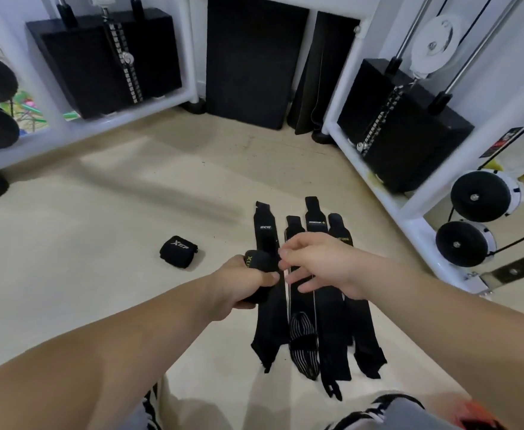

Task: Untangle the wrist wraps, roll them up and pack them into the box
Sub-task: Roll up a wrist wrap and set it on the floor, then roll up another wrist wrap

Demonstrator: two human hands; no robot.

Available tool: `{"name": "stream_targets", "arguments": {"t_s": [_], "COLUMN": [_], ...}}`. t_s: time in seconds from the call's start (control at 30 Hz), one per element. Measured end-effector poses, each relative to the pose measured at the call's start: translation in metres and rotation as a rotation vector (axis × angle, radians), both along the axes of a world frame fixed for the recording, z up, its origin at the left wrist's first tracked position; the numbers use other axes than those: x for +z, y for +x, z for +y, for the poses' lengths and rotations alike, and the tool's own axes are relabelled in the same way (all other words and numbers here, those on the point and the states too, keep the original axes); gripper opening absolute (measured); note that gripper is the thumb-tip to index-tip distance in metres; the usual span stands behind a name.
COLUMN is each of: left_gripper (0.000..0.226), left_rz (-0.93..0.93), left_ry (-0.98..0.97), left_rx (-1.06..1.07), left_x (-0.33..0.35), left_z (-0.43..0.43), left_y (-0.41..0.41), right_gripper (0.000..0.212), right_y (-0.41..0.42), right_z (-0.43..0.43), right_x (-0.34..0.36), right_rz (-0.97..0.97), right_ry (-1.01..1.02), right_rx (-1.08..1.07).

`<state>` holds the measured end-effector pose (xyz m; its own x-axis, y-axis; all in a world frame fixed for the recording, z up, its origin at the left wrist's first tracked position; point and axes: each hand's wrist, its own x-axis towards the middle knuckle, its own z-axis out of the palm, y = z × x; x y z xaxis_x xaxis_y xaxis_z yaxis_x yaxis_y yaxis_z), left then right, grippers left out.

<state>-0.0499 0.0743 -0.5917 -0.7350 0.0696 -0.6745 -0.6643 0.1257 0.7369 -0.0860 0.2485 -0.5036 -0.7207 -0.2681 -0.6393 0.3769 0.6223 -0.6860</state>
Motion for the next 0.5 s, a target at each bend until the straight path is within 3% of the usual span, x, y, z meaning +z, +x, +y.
{"name": "stream_targets", "arguments": {"t_s": [0.2, 0.27, 0.37, 0.5], "left_gripper": [0.039, 0.051, 0.072, 0.071], "left_rz": [-0.102, -0.115, -0.137, -0.179], "left_ry": [-0.022, -0.006, 0.023, 0.054], "left_rx": [0.212, 0.227, 0.297, 0.314], "left_x": [-0.057, -0.071, -0.094, -0.127], "left_z": [-0.036, -0.048, -0.061, -0.068], "left_y": [-0.015, -0.025, -0.038, -0.052], "right_gripper": [0.020, 0.027, 0.020, 0.023], "right_y": [-0.028, -0.034, -0.038, -0.045], "right_z": [-0.068, -0.089, -0.109, -0.113], "right_x": [-0.084, -0.114, -0.154, -0.198], "right_rz": [-0.099, -0.152, -0.224, -0.324], "right_ry": [-0.051, -0.084, -0.130, -0.214], "right_rx": [-0.153, -0.191, -0.289, -0.444]}}
